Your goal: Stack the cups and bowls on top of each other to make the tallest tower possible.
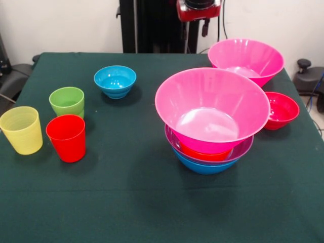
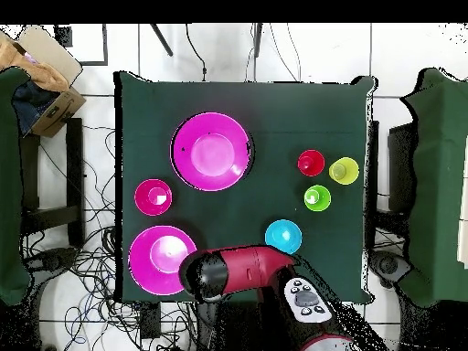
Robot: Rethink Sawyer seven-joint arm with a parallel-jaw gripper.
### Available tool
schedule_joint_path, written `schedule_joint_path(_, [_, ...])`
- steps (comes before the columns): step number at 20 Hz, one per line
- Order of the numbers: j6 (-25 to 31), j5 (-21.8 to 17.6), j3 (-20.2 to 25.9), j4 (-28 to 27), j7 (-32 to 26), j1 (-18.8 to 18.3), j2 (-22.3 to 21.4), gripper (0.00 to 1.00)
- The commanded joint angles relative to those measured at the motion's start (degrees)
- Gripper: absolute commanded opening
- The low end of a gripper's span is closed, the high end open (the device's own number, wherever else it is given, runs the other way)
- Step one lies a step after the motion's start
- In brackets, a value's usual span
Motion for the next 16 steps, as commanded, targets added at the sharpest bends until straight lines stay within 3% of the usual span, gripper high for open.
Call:
schedule_joint_path(1, [-9.74,-3.31,4.98,-2.62,2.77,1.37,-0.3,1.0])
schedule_joint_path(7, [-6.36,-2.85,3.1,-4.79,2.16,3.09,-0.16,1.0])
schedule_joint_path(16, [-7.43,-3.07,2.87,-6.44,2.06,4.04,0.17,1.0])
